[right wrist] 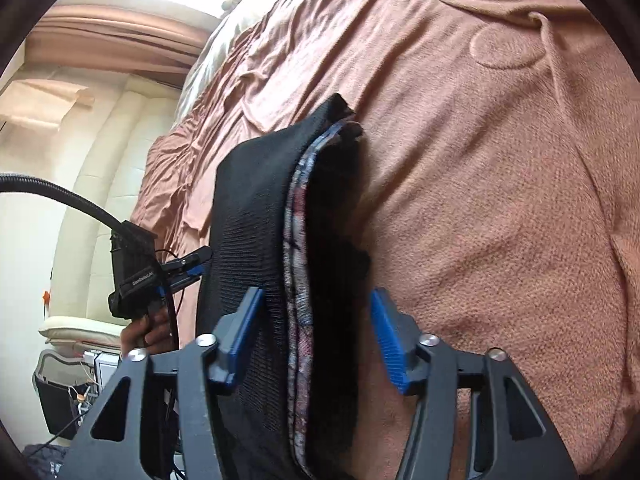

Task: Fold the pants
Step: 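Pinch the shorts with both grippers and lift them off the bed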

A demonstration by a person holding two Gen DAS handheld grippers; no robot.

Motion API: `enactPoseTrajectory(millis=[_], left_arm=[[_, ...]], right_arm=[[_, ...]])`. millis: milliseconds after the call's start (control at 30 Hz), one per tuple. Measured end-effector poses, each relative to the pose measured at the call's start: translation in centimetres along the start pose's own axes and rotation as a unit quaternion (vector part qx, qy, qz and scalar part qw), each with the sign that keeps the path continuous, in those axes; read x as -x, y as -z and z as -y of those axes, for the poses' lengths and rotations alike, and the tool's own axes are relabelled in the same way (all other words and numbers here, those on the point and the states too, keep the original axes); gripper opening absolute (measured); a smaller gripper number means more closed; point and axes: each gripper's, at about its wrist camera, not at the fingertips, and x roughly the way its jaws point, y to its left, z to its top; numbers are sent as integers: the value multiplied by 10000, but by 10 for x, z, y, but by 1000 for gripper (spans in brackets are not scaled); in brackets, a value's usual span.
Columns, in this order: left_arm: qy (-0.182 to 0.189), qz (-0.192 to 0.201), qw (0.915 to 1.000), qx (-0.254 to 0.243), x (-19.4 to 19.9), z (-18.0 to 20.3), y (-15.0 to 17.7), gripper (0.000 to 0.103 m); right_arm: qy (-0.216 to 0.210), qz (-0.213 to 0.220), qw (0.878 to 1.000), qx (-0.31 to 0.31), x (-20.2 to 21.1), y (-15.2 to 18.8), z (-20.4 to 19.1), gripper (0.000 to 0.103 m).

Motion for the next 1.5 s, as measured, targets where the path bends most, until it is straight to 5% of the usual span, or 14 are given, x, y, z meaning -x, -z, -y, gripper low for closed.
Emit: enactPoseTrajectory(millis=[500, 700, 867, 1500], left_arm=[[214, -47, 9998, -10, -11, -6, -7, 43], [174, 65, 9997, -179, -5, 4, -9, 25], [162, 351, 9986, -360, 11, 16, -6, 12], [177, 1146, 9904, -756, 81, 66, 30, 9]], right_arm=[[-293, -205, 9993, 96, -32, -19, -4, 76], [-215, -128, 9995, 214, -27, -15, -7, 43], [-88, 88, 9982, 588, -14, -6, -25, 29], [11, 797, 9860, 1466, 29, 37, -77, 23]])
